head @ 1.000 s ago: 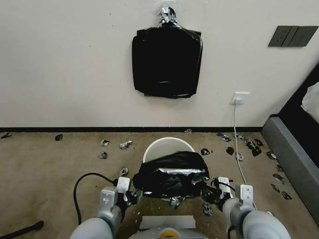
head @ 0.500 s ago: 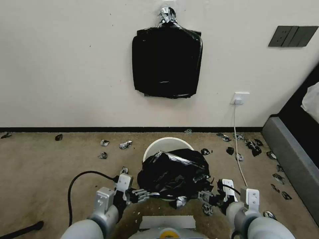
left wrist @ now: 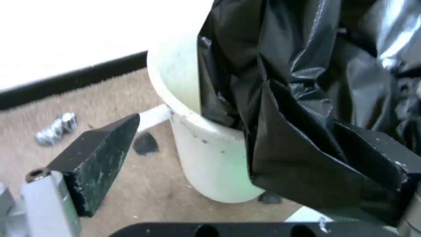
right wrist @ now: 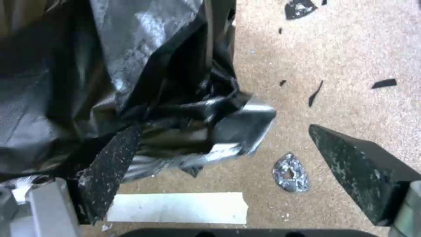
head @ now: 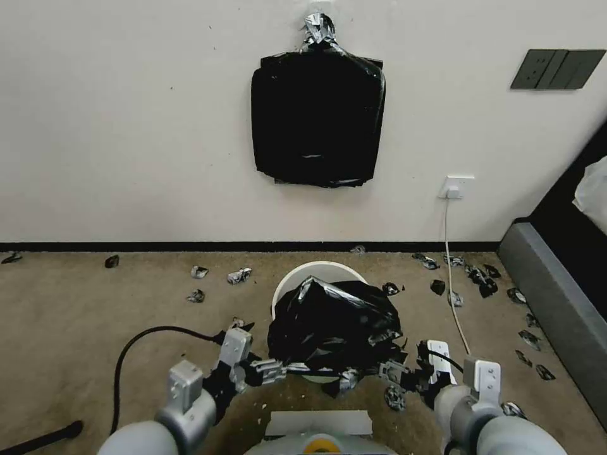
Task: Place a trash bag onto the trash bin.
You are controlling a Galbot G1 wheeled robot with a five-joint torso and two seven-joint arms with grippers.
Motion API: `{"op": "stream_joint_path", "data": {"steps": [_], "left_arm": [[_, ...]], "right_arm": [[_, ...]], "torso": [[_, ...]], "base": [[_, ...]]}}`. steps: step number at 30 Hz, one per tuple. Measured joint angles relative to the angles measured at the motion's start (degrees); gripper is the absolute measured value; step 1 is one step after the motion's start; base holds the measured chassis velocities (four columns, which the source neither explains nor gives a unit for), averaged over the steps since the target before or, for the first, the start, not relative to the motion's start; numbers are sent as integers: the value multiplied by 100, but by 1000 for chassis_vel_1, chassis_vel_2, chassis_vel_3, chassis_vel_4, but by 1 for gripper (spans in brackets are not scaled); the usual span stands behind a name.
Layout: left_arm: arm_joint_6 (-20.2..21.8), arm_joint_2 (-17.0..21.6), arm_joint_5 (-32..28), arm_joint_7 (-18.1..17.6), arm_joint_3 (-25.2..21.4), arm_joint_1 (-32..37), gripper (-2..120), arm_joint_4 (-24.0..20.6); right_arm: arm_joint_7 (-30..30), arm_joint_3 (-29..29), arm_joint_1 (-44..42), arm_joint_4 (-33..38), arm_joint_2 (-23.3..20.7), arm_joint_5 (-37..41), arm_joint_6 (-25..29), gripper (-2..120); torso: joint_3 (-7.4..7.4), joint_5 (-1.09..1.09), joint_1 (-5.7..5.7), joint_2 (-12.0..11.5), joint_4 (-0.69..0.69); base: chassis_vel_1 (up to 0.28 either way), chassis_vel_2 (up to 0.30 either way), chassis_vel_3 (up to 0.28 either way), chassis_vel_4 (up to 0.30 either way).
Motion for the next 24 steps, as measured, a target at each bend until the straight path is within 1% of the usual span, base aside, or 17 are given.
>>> {"op": "stream_joint_path", "data": {"steps": [1,3,4,5,7,8,9,10,12,14,15,17,19,20,21,23,24], "left_arm": [[0,0,0,0,0,0,100,0],[-292,4,313,224,-163,146,100,129],[-765,-37,621,459,-277,204,100,342],[-765,-37,621,459,-277,204,100,342],[-1409,-129,869,741,-334,213,100,617],[-1409,-129,869,741,-334,213,100,617],[-1574,-154,896,793,-319,204,100,684],[-1937,-213,931,890,-258,169,100,834],[-2077,-236,943,923,-227,153,100,888],[-2698,-338,975,1092,-67,74,100,1140],[-2698,-338,975,1092,-67,74,100,1140],[-3481,-476,922,1437,126,-94,100,1493],[-3481,-476,922,1437,126,-94,100,1493],[-4204,-607,352,2179,268,-337,100,1820],[-4431,-701,-123,2563,304,-425,100,1890],[-4500,-797,-561,2797,304,-454,100,1881],[-4500,-797,-561,2797,304,-454,100,1881]], "right_arm": [[0,0,0,0,0,0,0,100],[-5,-2,-1,3,2,-31,1,100],[-17,-23,2,5,10,-62,2,100],[-17,-23,2,5,10,-62,2,100],[-21,-55,11,6,21,-85,3,100],[-21,-55,11,6,21,-85,3,100],[-21,-60,14,7,21,-90,3,100],[-23,-65,19,6,22,-99,4,100],[-23,-66,18,5,22,-105,4,100],[-44,-67,-7,3,22,-142,5,100],[-44,-67,-7,3,22,-142,5,100],[-110,-69,-57,-1,23,-221,27,100],[-110,-69,-57,-1,23,-221,27,100],[-123,-131,-62,-17,38,-260,61,100],[-124,-160,-52,-36,41,-268,69,100],[-124,-170,-42,-61,34,-272,71,100],[-124,-170,-42,-61,34,-272,71,100]], "torso": [[0,0,0,0,0],[0,0,0,0,0],[0,0,0,0,0],[0,0,0,0,0],[0,0,0,0,0],[0,0,0,0,0],[0,0,0,0,0],[0,0,0,0,0],[1,0,0,0,0],[0,0,0,0,0],[0,0,0,0,0],[0,0,0,0,0],[0,0,0,0,0],[1,-1,0,0,0],[0,0,0,0,0],[0,1,0,-1,0],[0,1,0,-1,0]], "base": [[0,0,0,0],[0,0,0,0],[0,0,0,0],[0,0,0,0],[0,0,0,0],[0,0,0,0],[0,0,0,0],[0,0,0,0],[0,0,0,0],[0,0,0,0],[0,0,0,0],[0,0,0,0],[0,0,0,0],[0,0,0,0],[0,0,0,0],[0,0,0,0],[0,0,0,0]]}}
